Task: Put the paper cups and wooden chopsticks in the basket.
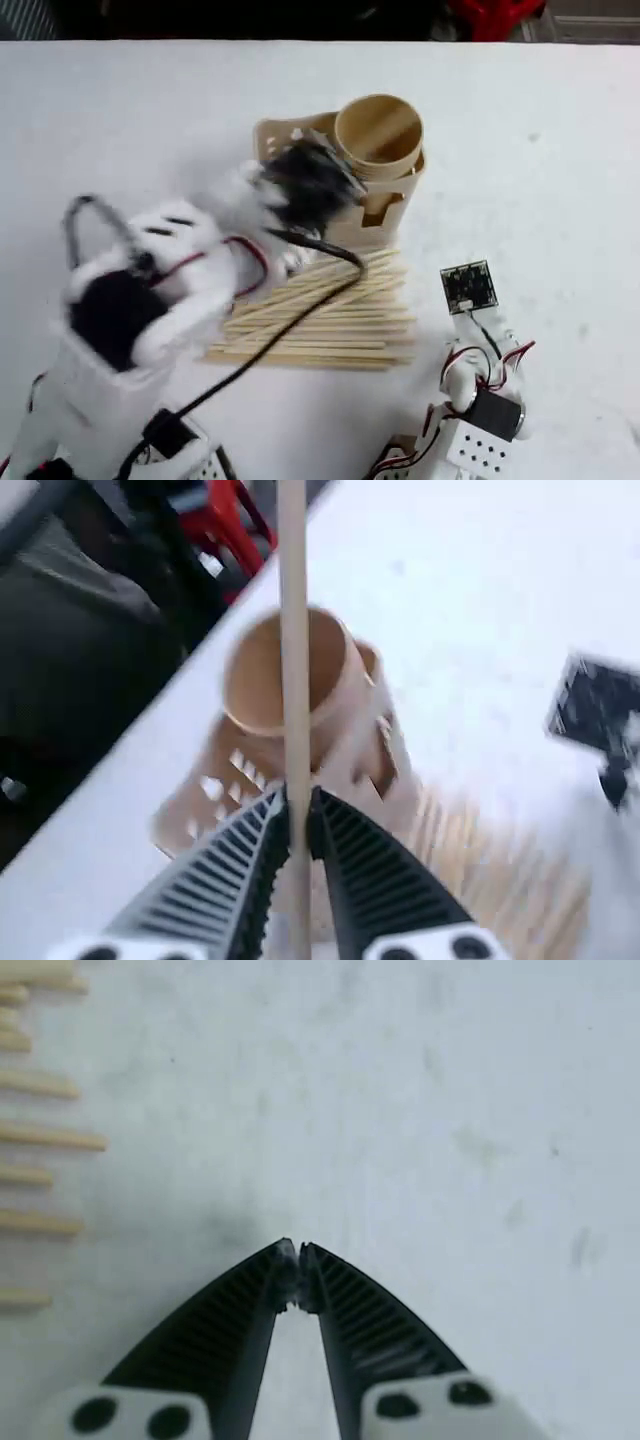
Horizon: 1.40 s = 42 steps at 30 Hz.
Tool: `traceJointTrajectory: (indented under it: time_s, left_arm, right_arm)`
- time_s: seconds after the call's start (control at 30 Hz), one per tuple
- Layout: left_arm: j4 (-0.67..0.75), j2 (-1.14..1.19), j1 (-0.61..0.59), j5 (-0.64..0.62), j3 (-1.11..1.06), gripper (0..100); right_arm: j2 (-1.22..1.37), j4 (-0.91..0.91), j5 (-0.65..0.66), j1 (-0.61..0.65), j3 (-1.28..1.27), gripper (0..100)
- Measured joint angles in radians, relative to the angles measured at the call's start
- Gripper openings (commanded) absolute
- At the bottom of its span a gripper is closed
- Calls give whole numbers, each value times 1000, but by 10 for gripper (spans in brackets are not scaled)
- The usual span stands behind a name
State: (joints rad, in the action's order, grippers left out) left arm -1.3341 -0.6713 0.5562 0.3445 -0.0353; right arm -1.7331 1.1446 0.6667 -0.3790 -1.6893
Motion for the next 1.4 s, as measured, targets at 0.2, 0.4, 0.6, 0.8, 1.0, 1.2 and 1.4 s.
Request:
traceJointTrajectory:
  time_s: [0.2,0.4,0.6,0.8,1.0,1.2,1.4]
  left_arm:
    - [365,-2,-78,-146,5,24]
    - [740,94,-175,-278,-192,27]
    - [873,130,-232,-333,-353,98]
    - [882,133,-278,-336,-407,101]
    - [882,133,-290,-336,-407,98]
    - [770,110,-290,-336,-407,98]
    - [350,-69,-192,-143,-408,98]
  right_arm:
    - [0,0,0,0,0,17]
    - [0,0,0,0,0,17]
    - [0,0,0,0,0,17]
    - [0,0,0,0,0,17]
    - [0,0,0,0,0,17]
    - [0,0,0,0,0,17]
    - [0,0,0,0,0,17]
